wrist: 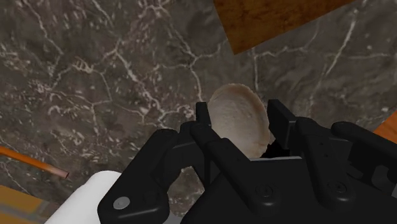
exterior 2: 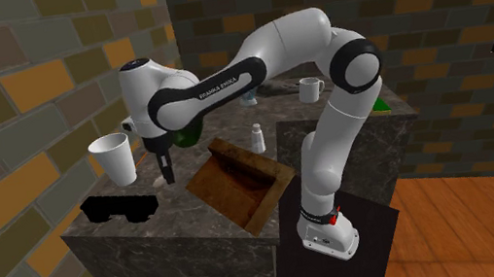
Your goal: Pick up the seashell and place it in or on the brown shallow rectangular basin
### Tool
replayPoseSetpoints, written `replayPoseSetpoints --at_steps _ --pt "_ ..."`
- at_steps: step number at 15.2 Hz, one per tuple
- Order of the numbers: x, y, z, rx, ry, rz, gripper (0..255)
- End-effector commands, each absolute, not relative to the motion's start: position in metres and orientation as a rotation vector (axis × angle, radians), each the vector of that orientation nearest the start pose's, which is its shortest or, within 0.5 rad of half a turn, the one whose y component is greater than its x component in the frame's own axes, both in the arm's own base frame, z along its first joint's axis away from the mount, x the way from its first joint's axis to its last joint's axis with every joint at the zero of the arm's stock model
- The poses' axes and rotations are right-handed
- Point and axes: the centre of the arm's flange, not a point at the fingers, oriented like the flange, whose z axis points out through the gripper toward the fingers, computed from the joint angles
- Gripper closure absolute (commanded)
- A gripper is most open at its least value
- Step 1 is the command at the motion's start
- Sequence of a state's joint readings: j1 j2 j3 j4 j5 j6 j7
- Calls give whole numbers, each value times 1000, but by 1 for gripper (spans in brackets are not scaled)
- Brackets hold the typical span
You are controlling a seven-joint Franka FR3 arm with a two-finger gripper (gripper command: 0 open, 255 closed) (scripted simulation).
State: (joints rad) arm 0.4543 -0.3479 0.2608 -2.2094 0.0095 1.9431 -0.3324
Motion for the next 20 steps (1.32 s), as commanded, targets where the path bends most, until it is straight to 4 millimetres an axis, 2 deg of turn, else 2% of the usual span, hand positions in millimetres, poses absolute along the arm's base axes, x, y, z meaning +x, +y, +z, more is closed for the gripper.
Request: replayPoseSetpoints --at_steps 1,20 --pt "342 310 532 -2786 -1581 -134 255" --pt "342 310 633 -2786 -1581 -134 255"
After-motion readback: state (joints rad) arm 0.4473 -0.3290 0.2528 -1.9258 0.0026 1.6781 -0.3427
